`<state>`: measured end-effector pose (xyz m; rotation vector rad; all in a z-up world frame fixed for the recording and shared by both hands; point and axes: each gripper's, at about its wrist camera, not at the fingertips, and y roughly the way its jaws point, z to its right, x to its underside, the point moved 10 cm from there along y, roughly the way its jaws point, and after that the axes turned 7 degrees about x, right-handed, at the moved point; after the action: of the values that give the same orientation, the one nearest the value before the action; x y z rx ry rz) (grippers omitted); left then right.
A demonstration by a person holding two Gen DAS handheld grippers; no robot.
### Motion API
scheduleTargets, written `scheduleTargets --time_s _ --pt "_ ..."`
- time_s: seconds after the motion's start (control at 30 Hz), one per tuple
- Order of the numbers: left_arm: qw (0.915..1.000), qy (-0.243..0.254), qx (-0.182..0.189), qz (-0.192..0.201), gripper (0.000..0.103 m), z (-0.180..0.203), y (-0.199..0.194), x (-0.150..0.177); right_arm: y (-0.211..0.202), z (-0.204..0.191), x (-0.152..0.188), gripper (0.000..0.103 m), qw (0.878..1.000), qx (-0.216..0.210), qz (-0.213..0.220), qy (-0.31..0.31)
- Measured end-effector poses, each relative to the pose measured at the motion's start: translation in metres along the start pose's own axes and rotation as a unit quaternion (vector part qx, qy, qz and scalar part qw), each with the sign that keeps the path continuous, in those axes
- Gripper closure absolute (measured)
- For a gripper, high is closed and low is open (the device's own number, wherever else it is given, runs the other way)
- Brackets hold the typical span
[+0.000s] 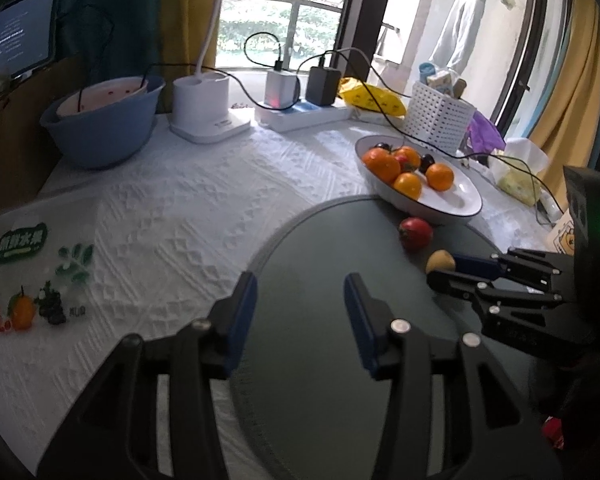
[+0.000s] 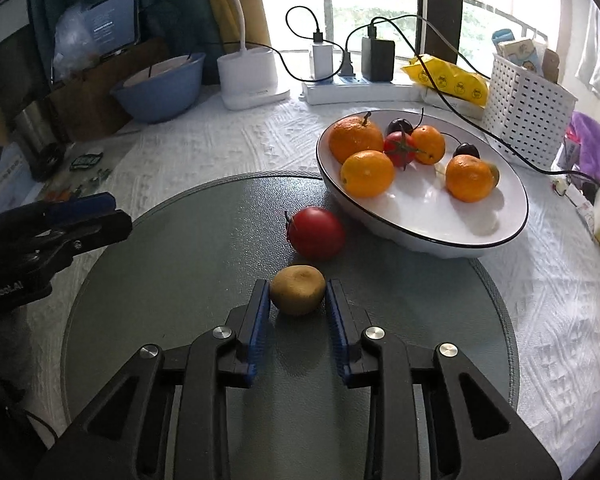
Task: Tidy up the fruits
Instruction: 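Grasp and lift the brown kiwi with the right gripper, then grasp and lift the red tomato with the left gripper while the right holds the kiwi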
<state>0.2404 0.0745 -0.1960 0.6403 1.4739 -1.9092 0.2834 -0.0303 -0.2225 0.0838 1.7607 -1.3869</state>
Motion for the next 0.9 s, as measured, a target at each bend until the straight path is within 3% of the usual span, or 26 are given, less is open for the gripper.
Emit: scheduleTargets --time_s 0.47,0.9 --pt "0.9994 0.033 0.0 -0.005 0.055 0.034 0.005 -0.008 -0.031 0.033 -0.007 0.073 0.999 -0.001 0.039 0.027" --pt "0.9977 0.063 0.004 -0.023 0.055 0.071 0.025 -0.013 -0.044 0.084 0.01 0.073 0.997 0.018 0.042 0.06"
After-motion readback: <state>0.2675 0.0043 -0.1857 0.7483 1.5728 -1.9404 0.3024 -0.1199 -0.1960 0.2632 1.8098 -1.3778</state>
